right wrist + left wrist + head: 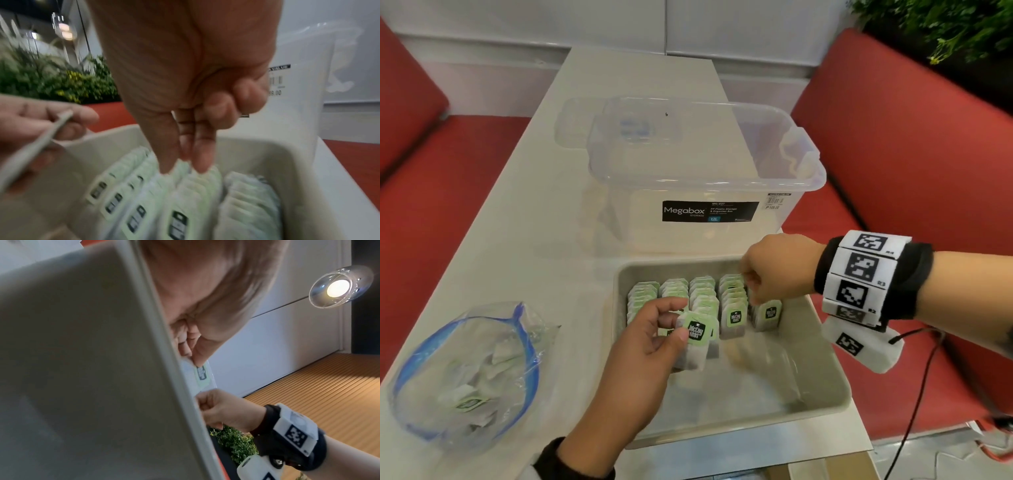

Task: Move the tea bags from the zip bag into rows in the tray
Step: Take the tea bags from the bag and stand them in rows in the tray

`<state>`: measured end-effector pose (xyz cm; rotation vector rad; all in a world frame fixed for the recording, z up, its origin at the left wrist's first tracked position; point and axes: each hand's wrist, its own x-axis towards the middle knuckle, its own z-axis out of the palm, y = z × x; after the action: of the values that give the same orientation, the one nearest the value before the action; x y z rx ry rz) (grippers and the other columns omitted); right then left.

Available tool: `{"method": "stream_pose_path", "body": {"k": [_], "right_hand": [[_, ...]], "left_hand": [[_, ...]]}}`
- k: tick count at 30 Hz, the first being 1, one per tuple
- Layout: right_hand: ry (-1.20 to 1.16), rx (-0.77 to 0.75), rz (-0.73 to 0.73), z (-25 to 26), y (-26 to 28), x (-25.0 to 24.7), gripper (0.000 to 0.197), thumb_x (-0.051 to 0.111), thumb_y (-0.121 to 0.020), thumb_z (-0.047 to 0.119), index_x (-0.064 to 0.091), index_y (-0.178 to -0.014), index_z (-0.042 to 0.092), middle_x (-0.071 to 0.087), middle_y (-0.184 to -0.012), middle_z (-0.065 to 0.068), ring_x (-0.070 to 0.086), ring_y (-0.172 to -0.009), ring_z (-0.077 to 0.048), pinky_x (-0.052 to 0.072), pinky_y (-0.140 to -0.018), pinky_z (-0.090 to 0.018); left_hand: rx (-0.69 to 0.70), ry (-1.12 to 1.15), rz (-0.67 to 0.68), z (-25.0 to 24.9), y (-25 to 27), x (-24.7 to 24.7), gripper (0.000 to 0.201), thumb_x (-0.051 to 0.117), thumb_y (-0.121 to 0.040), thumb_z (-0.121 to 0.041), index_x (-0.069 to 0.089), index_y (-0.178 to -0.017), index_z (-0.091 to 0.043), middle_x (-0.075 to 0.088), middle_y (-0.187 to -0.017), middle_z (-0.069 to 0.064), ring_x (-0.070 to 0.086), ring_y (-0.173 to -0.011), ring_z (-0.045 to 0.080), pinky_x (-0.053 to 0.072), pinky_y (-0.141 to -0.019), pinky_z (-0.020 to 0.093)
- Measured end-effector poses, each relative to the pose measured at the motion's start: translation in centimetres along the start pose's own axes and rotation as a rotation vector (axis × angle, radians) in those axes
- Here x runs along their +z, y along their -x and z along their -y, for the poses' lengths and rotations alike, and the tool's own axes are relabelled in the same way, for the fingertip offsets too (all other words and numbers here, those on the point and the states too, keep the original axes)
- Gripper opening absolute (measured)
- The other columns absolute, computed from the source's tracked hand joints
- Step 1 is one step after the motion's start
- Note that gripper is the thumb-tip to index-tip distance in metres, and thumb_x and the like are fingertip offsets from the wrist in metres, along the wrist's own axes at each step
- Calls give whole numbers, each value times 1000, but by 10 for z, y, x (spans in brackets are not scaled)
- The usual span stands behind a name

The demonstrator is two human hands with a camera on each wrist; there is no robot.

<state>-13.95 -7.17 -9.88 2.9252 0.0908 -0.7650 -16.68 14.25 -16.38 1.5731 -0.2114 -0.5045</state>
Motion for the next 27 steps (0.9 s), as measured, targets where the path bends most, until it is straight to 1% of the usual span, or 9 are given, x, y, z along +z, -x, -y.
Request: {"method": "stream_pose_path", "body": {"k": [4,6,9,11,13,16,19,23,27], "right_hand": [[-436,-186,-36,23,22,-15,26,67,-80,46,64,-89,23,66,-83,6,56,-71,-8,45,-68,-26],[-490,-232,-50,33,28,-14,27,70,-78,43,64,-92,21,68,-86,3,55,-68,-7,45,-70,-26],[-499,-231,-172,38,32,-8,20,72,-79,35,66,-85,16,68,-80,-1,56,-70,-13,45,-71,-28],[-566,-203,-243,36,35,-8,18,75,-76,33,68,-82,16,69,-79,1,55,-67,-9,43,-69,-24],[-619,-183,-295,31,38,-8,17,77,-74,31,70,-80,16,71,-80,1,53,-62,-5,42,-65,-19],[-646,-159,-353,26,44,-7,17,78,-73,29,72,-81,15,71,-79,1,53,-62,-4,39,-61,-15],[-654,-159,-356,23,50,-5,17,79,-73,29,72,-81,16,71,-78,2,58,-67,-8,43,-64,-19],[-663,-172,-343,22,59,-4,14,80,-71,28,70,-77,20,65,-69,8,55,-64,-5,42,-63,-18],[-612,-175,-332,19,62,-5,13,80,-71,28,71,-79,23,68,-72,5,61,-70,-9,48,-71,-26]], "left_hand": [[124,-116,-45,-4,-2,-2,31,63,-84,-7,60,-97,-35,60,-79,-13,57,-61,3,44,-61,23],[171,-164,-42,-9,-1,0,32,65,-83,-9,60,-97,-38,63,-79,-16,61,-65,7,45,-62,21],[229,-155,-78,-16,1,2,26,63,-87,-15,59,-99,-38,68,-90,-19,65,-81,4,49,-67,17],[250,-126,-95,-19,2,1,20,55,-91,-29,53,-108,-41,66,-105,-22,63,-96,-1,49,-77,18],[209,-107,-60,-20,3,0,27,50,-95,-26,47,-116,-43,61,-116,-22,59,-103,-2,47,-78,16],[154,-169,15,-23,6,3,28,60,-85,-18,59,-104,-38,66,-104,-15,62,-90,2,50,-65,13],[174,-250,9,-25,7,9,19,69,-75,-24,63,-92,-30,68,-93,-14,64,-84,2,53,-70,20],[235,-356,22,-26,5,16,17,69,-81,-20,65,-89,-34,68,-88,-21,60,-85,-6,43,-66,6],[221,-417,46,-20,2,18,11,67,-83,-22,68,-87,-32,71,-87,-16,62,-88,-3,46,-76,20]]}}
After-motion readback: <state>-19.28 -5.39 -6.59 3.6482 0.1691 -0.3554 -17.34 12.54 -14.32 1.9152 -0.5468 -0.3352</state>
